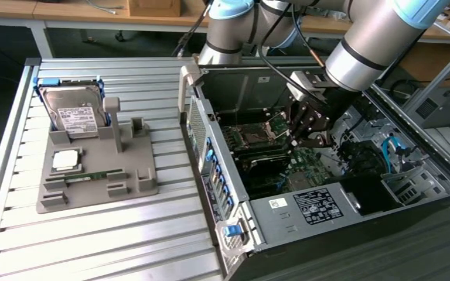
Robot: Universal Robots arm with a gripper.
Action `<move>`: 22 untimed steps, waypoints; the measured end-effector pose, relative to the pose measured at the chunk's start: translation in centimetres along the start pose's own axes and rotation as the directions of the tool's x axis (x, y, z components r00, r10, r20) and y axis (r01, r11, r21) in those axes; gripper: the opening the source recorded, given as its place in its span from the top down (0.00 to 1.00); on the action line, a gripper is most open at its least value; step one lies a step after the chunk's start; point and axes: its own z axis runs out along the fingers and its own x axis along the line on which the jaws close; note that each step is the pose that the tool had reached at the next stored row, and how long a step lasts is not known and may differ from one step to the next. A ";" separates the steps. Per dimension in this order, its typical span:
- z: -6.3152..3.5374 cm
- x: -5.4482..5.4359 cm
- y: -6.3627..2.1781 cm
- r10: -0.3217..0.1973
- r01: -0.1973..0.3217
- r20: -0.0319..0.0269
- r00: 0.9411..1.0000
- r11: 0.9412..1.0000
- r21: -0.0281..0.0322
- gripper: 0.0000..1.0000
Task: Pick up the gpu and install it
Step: 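Press down on the gpu until it lock into place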
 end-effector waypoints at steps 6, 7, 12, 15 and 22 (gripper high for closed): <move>0.00 0.0 0.00 0.001 -0.001 0.000 1.000 1.000 0.000 0.90; 0.00 0.0 0.00 0.003 -0.003 0.000 1.000 1.000 0.000 0.90; 0.00 0.0 0.00 0.057 -0.057 0.007 0.998 0.998 0.003 0.90; 0.01 0.0 0.00 0.099 -0.099 0.013 0.995 0.995 0.006 0.90; 0.03 0.0 -0.01 0.231 -0.232 0.028 0.972 0.973 0.012 0.90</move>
